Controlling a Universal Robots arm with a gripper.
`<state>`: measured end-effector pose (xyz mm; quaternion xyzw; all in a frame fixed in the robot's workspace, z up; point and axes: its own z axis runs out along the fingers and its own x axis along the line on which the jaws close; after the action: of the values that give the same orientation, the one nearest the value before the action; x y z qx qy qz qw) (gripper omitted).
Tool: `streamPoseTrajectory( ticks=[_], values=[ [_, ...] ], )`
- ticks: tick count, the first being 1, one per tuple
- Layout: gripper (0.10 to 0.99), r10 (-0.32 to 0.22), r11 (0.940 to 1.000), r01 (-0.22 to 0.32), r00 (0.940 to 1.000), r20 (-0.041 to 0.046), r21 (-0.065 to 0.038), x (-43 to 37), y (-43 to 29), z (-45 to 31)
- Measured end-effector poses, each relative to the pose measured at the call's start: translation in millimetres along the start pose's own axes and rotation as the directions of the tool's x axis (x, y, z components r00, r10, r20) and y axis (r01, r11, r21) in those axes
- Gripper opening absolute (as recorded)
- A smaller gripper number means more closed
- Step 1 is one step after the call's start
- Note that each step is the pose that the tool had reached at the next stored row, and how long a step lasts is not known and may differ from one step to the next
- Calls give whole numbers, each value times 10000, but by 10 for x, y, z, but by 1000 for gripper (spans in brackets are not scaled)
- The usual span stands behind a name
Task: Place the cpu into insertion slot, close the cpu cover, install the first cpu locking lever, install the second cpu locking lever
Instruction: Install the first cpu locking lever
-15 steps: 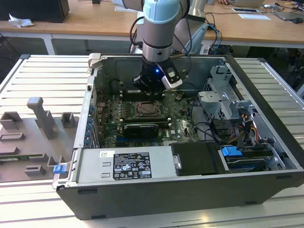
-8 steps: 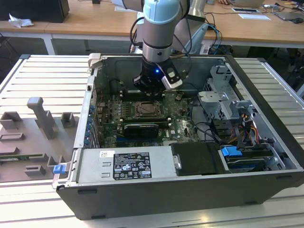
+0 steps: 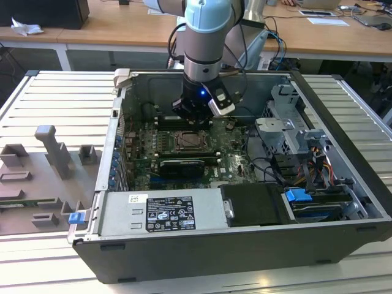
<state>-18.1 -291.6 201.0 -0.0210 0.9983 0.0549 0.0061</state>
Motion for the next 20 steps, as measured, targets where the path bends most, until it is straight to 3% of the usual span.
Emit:
streamPoseTrajectory(
  ticks=[5, 9, 20],
  values=[
    [106, -1, 10000, 1, 10000, 5, -8, -1, 4, -22],
    [106, -1, 10000, 1, 10000, 2, -4, -2, 13, -109],
    [106, 0, 10000, 0, 10000, 2, -4, -1, -37, -116]
  ],
)
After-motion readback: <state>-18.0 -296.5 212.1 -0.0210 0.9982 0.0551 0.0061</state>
